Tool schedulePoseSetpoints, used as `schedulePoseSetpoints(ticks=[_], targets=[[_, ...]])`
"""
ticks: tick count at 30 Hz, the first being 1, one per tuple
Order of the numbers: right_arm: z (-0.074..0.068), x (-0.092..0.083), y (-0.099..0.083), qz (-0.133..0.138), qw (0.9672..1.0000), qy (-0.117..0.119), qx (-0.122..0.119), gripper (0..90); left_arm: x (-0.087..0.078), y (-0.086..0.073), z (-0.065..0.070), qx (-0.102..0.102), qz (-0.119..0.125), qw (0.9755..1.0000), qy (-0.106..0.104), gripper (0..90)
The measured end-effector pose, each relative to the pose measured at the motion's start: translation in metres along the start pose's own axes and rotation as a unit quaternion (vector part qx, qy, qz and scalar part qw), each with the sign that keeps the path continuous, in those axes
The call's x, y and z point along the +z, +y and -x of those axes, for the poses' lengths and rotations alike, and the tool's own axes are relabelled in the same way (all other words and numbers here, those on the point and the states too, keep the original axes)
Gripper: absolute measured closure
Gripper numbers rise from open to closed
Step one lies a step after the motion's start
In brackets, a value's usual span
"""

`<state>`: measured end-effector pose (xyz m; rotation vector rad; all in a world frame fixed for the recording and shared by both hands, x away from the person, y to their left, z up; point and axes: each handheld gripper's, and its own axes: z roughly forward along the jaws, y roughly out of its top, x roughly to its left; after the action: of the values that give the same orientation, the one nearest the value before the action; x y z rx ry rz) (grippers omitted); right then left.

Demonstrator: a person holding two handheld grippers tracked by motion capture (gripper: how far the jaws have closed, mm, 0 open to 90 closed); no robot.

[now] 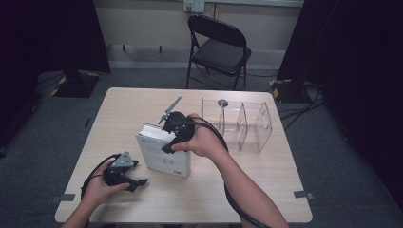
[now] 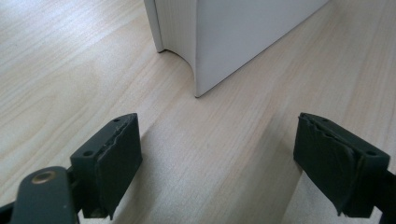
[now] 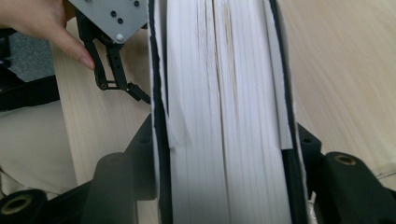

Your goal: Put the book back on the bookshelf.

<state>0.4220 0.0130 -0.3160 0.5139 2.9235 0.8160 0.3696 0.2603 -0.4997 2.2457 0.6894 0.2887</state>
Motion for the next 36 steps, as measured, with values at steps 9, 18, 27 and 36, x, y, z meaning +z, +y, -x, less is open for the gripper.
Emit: schedulePoseSetpoints(ticks=[9, 18, 27, 36], targets=[[-0.001, 0.012, 0.008, -0.045, 0.9989, -0.009, -0.007, 42.0, 0.002, -0.001, 0.0, 0.001, 0.005, 1.0, -0.004, 10.7], [-0.006, 0.016, 0.011, -0.076, 0.9965, -0.016, -0.028, 50.9, 0.002, 0.0, 0.0, 0.002, 0.005, 1.0, -0.004, 10.4], [-0.009, 0.015, 0.012, -0.082, 0.9962, -0.025, -0.013, 52.5, 0.004, 0.0, 0.0, 0.0, 0.003, 1.0, -0.006, 8.6], [-0.008, 0.005, -0.002, -0.084, 0.9963, -0.017, -0.001, 52.8, 0.004, 0.0, 0.0, 0.001, 0.003, 1.0, -0.006, 8.1]])
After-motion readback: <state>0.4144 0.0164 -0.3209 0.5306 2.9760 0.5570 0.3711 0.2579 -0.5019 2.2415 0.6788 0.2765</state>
